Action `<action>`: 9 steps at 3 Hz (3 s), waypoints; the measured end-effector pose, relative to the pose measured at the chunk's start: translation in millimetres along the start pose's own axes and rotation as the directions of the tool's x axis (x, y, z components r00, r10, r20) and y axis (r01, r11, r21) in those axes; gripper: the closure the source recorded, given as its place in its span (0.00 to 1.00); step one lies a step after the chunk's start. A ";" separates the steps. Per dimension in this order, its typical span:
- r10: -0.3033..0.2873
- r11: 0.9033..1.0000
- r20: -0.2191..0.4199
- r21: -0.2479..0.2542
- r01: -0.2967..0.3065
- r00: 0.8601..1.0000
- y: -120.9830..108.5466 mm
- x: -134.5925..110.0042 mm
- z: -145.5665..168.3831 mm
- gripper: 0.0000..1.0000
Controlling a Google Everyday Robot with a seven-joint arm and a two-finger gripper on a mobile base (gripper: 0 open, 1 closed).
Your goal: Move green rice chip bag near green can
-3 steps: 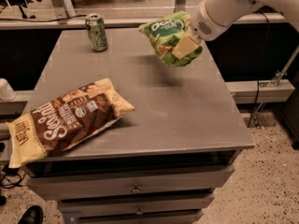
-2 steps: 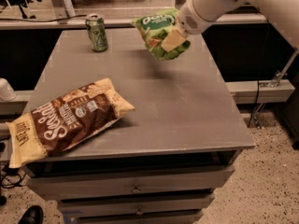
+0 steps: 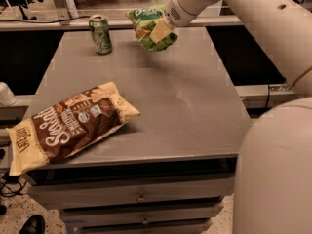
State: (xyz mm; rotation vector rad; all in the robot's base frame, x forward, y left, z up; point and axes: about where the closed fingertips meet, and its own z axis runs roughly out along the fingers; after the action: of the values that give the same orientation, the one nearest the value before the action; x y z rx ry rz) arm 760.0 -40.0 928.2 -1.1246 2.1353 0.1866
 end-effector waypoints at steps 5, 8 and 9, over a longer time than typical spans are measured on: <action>0.059 0.988 0.020 -0.141 -0.056 0.998 26.2 -56.4 94.6 0.84; 0.055 0.980 0.004 -0.194 -0.053 0.998 38.3 -51.6 109.0 0.01; 0.056 0.980 0.000 -0.191 -0.055 0.998 37.1 -47.5 105.9 0.00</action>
Offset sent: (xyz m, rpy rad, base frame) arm 0.0718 0.0495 -0.0112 0.0802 0.0421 -0.0432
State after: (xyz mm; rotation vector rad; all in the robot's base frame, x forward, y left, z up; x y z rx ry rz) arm 804.2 59.4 873.5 -1.1706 2.1807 0.4285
